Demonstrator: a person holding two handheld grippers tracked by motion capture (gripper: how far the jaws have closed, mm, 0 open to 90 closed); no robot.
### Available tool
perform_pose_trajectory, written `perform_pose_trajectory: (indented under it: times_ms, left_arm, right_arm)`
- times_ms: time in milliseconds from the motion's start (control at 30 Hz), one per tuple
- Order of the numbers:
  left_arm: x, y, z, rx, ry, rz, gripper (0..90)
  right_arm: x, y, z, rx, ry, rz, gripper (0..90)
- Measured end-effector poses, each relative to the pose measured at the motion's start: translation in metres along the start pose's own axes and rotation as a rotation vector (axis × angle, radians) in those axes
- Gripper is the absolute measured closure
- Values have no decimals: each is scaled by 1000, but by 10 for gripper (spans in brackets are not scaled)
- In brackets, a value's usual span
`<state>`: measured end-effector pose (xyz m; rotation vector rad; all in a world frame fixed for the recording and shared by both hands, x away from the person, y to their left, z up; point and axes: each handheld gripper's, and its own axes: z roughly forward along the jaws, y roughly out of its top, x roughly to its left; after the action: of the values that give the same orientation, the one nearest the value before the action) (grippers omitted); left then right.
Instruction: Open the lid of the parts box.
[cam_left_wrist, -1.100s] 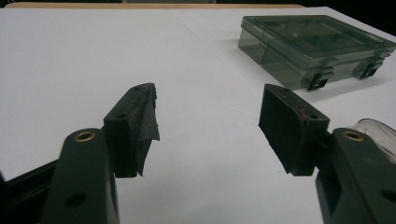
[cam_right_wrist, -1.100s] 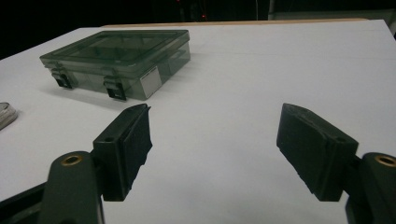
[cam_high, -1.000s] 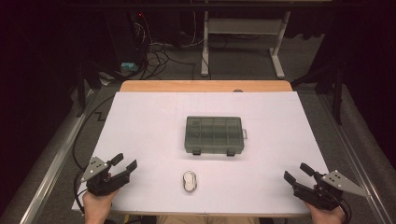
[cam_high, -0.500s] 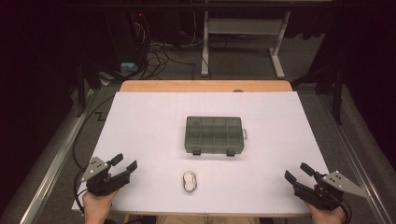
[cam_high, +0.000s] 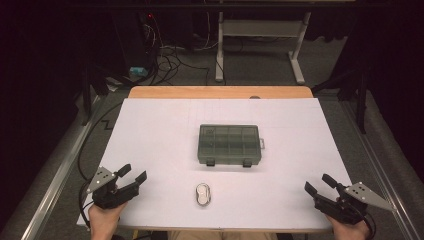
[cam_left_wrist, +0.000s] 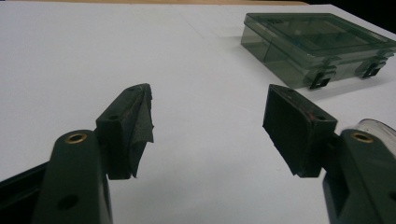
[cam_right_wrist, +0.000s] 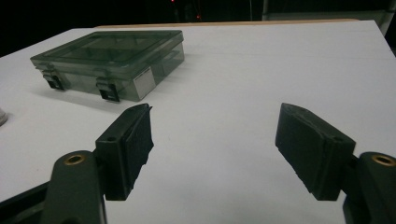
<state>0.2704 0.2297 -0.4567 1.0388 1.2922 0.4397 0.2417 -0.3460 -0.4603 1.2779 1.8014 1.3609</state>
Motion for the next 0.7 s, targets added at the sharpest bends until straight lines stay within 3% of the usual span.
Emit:
perform_pose_trajectory:
  times_ms: [233,367,700]
  left_arm:
    - [-3,-2,3,2,12,18,339]
    - [-5,-1,6,8,12,7,342]
    - [-8,-1,15,27,2,8,348]
  right_arm:
    - [1,1,2,-4,13,-3,294]
    - [0,1,4,-4,20,-7,295]
    - [0,3,7,-18,-4,-16,313]
